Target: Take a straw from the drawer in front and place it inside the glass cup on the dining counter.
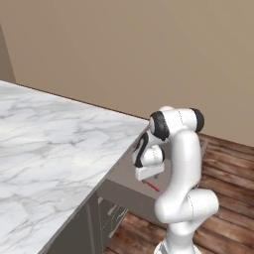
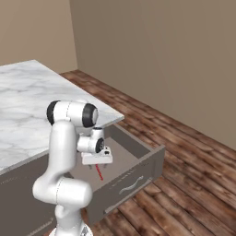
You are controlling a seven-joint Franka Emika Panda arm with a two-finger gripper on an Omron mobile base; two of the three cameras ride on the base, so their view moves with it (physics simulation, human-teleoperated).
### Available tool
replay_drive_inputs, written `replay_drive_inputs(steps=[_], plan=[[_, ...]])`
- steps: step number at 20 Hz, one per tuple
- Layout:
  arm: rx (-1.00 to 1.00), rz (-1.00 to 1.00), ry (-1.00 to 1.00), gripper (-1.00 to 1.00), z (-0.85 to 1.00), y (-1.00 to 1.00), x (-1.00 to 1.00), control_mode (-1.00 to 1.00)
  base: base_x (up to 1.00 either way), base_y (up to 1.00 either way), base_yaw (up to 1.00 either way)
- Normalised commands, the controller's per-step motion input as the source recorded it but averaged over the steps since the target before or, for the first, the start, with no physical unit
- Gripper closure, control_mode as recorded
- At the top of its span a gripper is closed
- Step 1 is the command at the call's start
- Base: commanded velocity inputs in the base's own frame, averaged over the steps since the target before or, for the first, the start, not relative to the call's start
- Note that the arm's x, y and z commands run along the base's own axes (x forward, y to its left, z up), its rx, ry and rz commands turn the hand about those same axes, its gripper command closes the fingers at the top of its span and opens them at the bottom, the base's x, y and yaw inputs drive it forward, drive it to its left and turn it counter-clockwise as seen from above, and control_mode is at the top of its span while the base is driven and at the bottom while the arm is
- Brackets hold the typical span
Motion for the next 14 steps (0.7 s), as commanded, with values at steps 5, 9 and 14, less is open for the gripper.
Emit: replay_drive_inputs(steps=[5,9,14], plan=[[0.0,0.0,0.0,-1.0,-0.4,0.0,0.36,-1.0,0.0,0.0,0.0],[0.0,0.0,0.0,-1.0,-0.4,0.0,0.24,-1.0,0.0,0.0,0.0],[0.0,0.0,0.0,-1.0,-0.3,0.0,0.17,-1.0,0.0,0.0,0.0]])
